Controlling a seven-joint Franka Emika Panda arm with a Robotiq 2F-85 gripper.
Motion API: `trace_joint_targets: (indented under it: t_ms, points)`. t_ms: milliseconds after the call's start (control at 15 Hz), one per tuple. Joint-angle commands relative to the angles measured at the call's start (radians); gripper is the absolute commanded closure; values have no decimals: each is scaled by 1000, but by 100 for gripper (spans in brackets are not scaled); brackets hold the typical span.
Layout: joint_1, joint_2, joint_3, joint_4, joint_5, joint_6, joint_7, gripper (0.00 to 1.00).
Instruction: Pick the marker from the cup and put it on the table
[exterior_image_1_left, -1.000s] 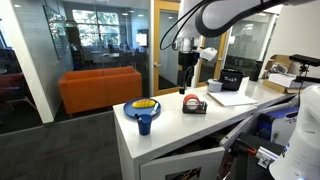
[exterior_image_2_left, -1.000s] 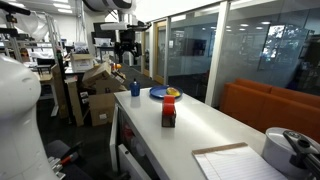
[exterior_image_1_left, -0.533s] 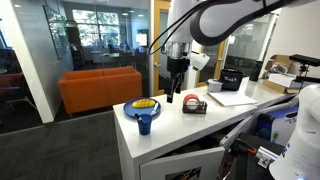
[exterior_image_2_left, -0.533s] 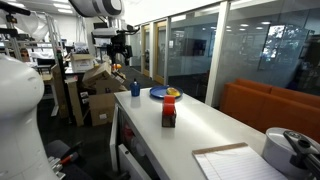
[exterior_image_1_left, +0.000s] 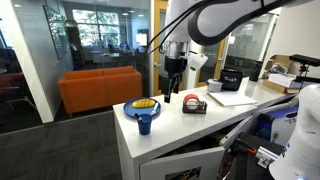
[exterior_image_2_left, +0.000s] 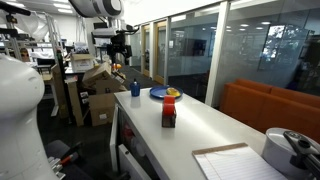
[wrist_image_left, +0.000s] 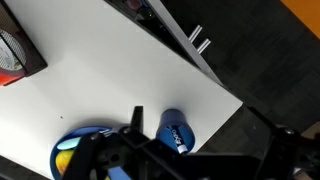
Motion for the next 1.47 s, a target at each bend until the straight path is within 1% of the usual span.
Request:
trace_joint_targets:
  t_ms: [0,133,267,467,933,1400]
  points:
    - [1,1,-1,2,0,-3,0,0]
    - [1,0,-1,2,0,-3,0,0]
    - [2,35,0,27,-10,8,-18,0]
    - [8,79,2,46,2,63,-41,0]
    - [22,236,-2,110,3,201,-59,0]
    - [28,310,-6,155,-14,292,-89,0]
